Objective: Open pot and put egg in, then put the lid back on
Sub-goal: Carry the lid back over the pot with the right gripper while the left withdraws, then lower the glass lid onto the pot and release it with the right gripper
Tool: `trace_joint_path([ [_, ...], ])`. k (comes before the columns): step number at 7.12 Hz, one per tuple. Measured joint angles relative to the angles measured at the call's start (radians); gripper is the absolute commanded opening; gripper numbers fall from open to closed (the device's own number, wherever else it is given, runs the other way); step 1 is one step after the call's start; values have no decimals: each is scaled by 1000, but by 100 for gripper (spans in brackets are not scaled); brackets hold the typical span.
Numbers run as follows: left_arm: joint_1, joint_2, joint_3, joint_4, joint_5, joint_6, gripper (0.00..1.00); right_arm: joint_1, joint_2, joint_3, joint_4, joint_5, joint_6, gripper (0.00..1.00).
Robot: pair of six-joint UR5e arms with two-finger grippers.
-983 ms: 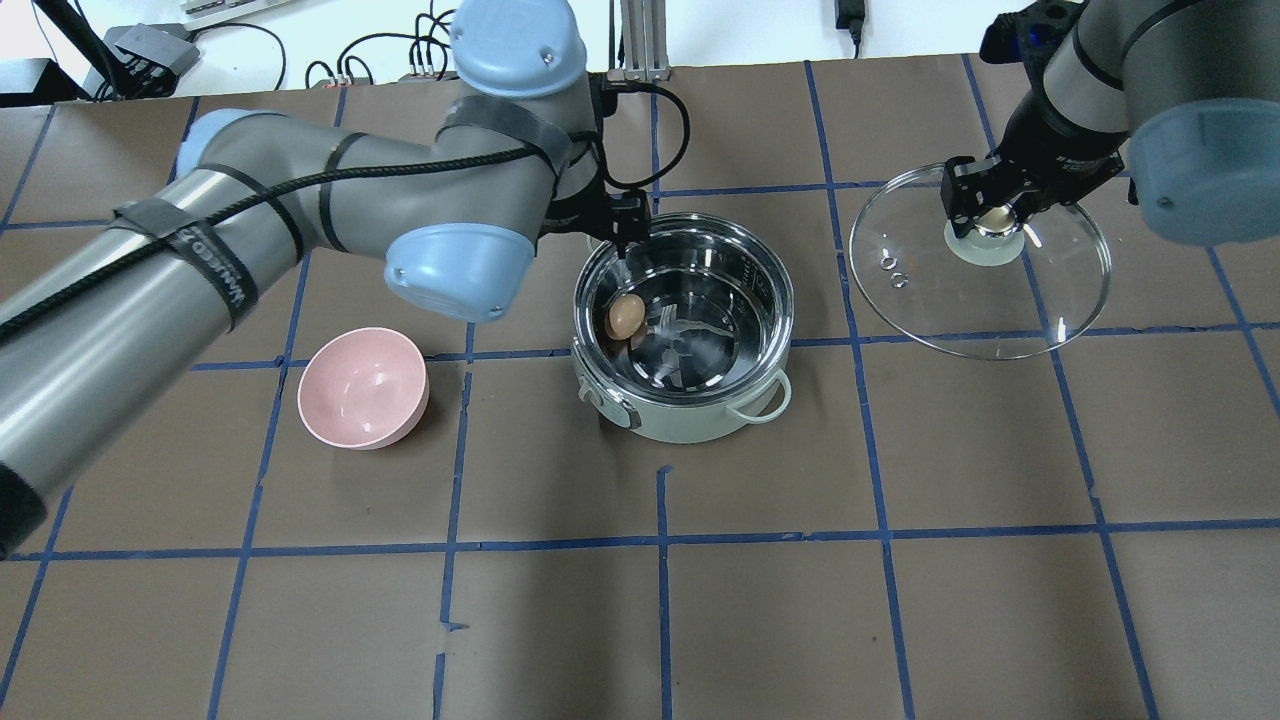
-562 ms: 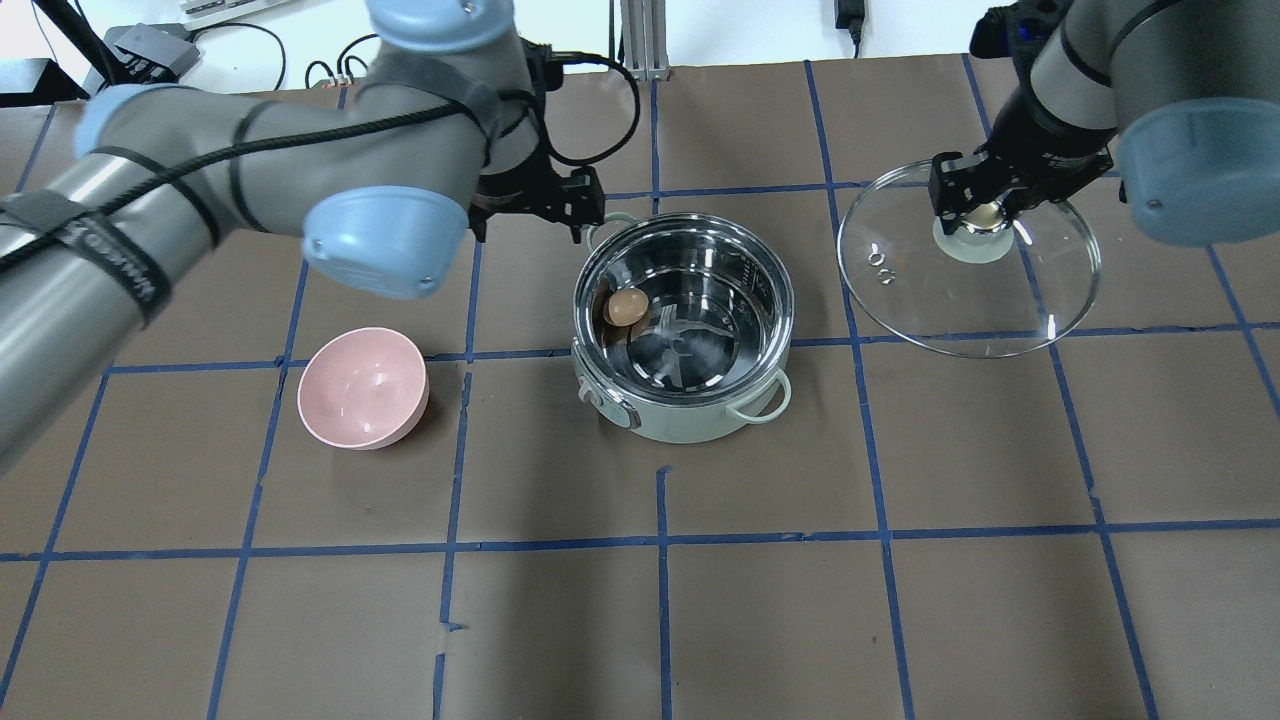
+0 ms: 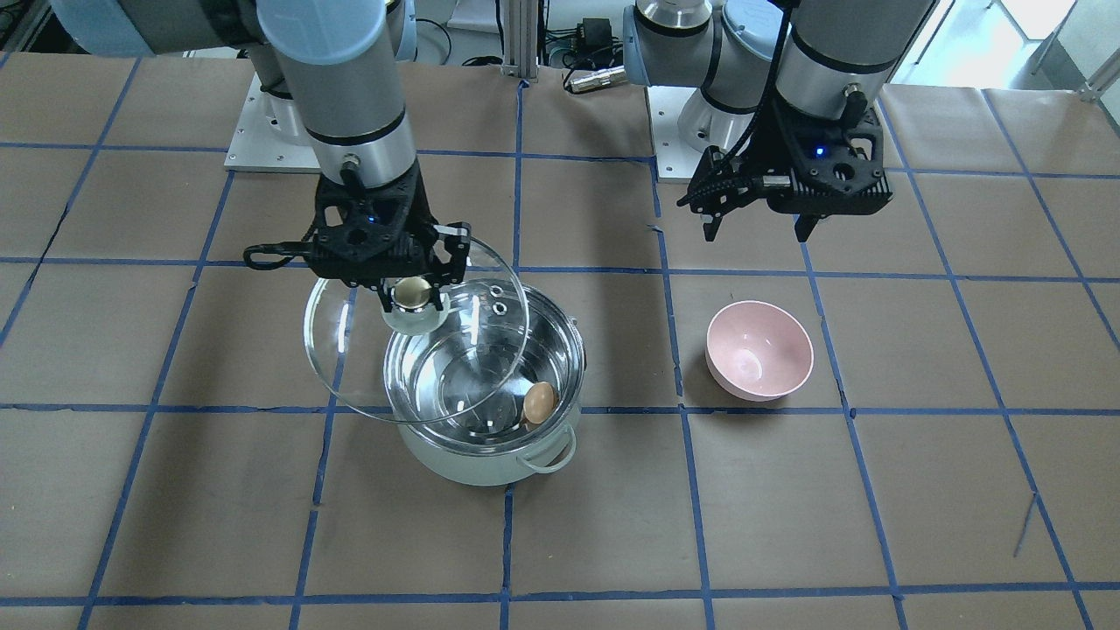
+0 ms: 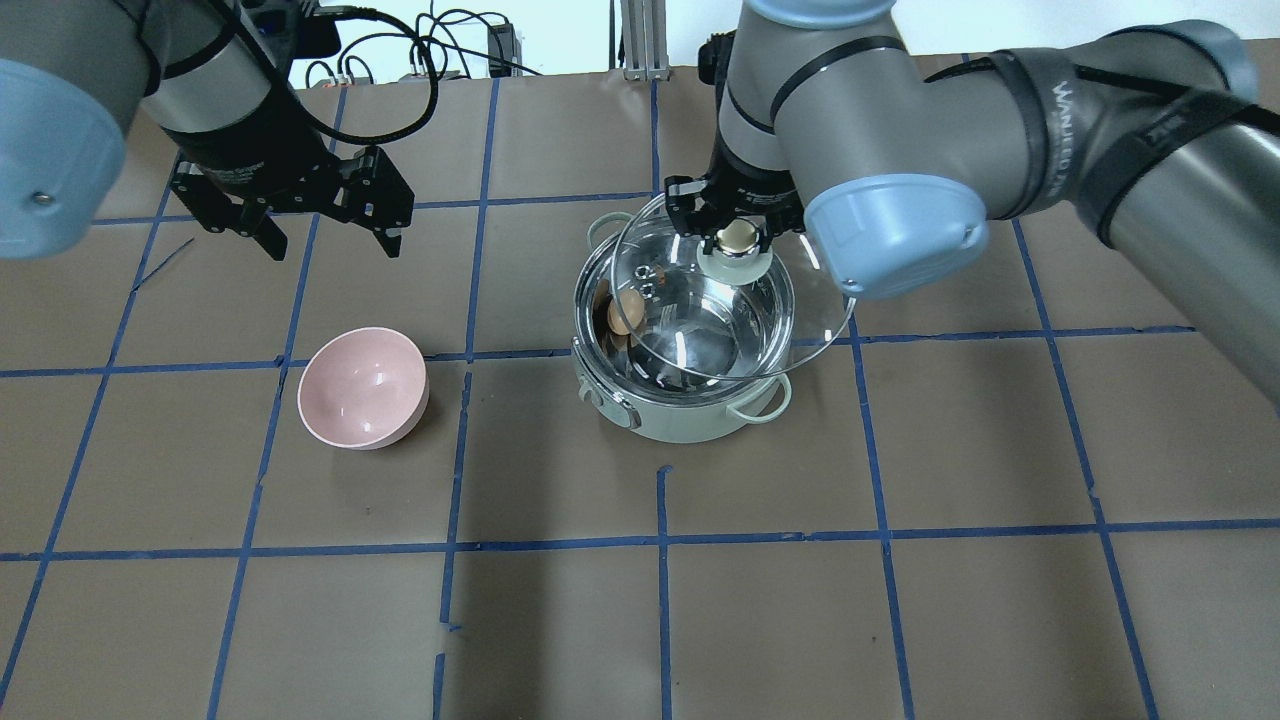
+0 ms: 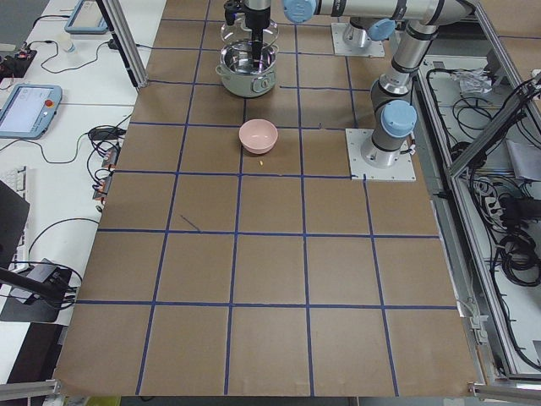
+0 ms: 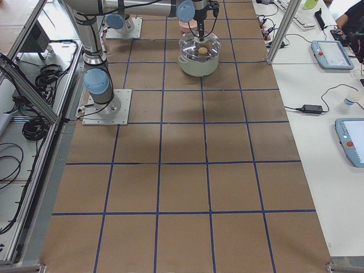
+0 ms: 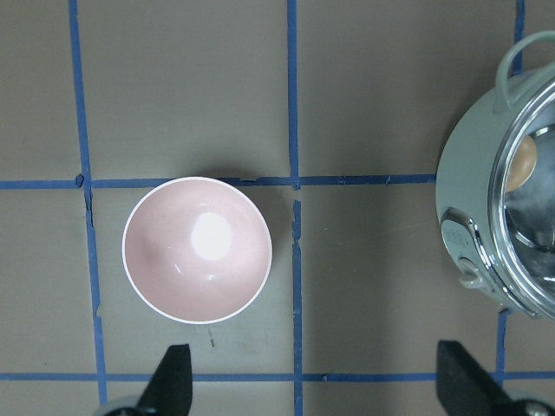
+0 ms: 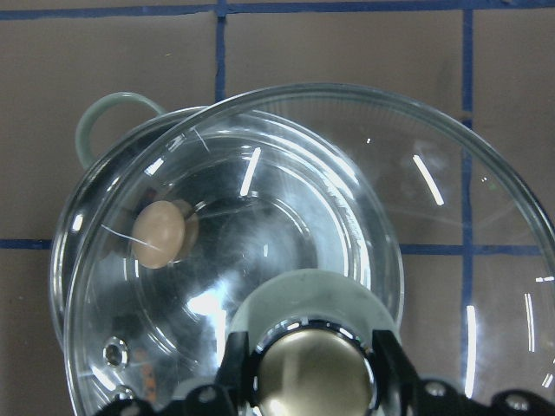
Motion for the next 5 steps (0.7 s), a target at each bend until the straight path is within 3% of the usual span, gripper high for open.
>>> trace_joint_path([
  [2,3,2,5,-19,-3,24,100,25,28,11,-31,3,8,21],
  [5,4,7,4,-18,5,50,100,29,60,25,-82,76,10,21],
])
